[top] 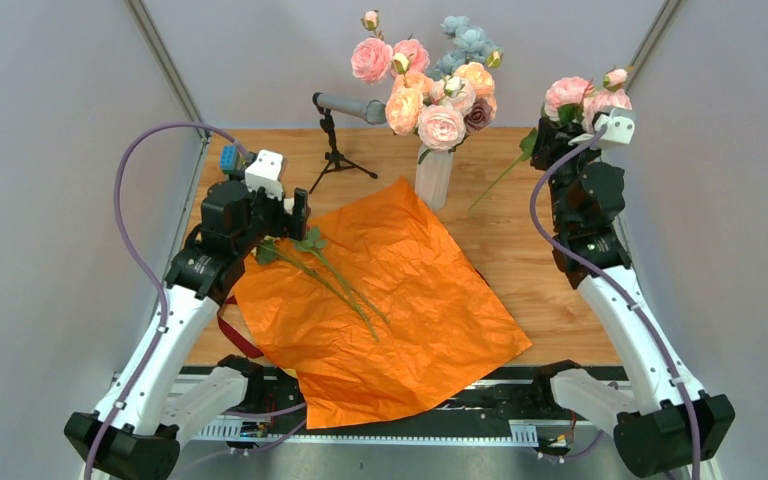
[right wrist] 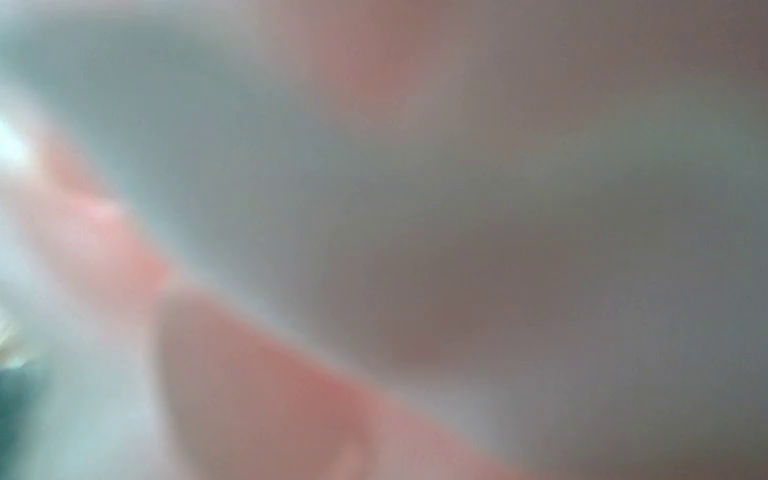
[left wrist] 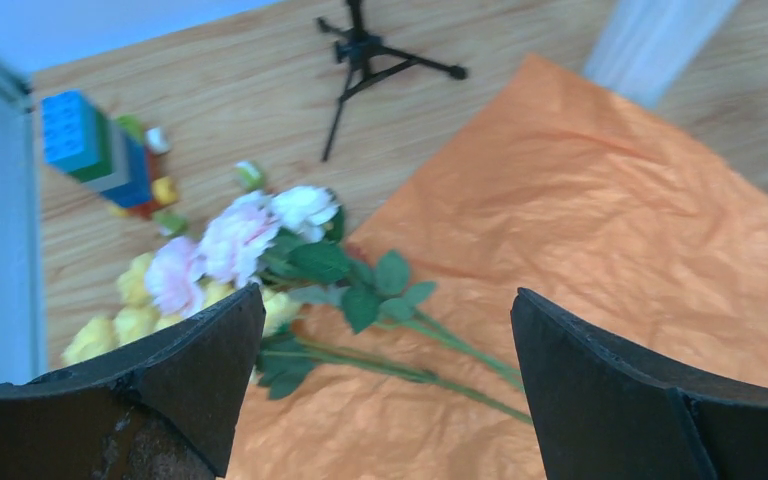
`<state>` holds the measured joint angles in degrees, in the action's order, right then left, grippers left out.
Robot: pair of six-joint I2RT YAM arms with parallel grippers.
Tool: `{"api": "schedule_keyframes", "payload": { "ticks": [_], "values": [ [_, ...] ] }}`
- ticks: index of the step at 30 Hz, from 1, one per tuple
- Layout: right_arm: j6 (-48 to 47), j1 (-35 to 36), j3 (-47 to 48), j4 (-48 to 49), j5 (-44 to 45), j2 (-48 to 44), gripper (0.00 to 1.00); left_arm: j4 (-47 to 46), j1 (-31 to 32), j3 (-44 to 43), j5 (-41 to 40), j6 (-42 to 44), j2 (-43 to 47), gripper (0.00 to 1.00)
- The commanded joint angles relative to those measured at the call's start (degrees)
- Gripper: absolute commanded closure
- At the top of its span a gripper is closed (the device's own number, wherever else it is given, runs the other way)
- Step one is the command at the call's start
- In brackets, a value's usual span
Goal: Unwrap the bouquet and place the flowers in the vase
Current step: Insert the fake flower into the vase.
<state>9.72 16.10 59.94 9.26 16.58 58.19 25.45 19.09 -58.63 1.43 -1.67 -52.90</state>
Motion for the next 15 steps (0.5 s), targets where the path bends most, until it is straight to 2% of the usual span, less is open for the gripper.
{"api": "schedule_keyframes", "payload": {
  "ticks": [1,5,15],
  "values": [
    [5.1,-3.6,4.5,10.9,-1.1,3.5,1.00,-1.9,-0.5,3.8,-12.4,4.8,1.6,0.00],
    [5.8,-6.1,9.3,12.2,-3.5,7.7,1.00,-4.2,-0.6,7.0,-13.2,4.9,2.0,0.00],
    [11.3,-10.1,19.3,14.0,-10.2,16.8,1.00,-4.8,-0.6,8.8,-12.1,4.7,2.5,0.00]
  ]
}}
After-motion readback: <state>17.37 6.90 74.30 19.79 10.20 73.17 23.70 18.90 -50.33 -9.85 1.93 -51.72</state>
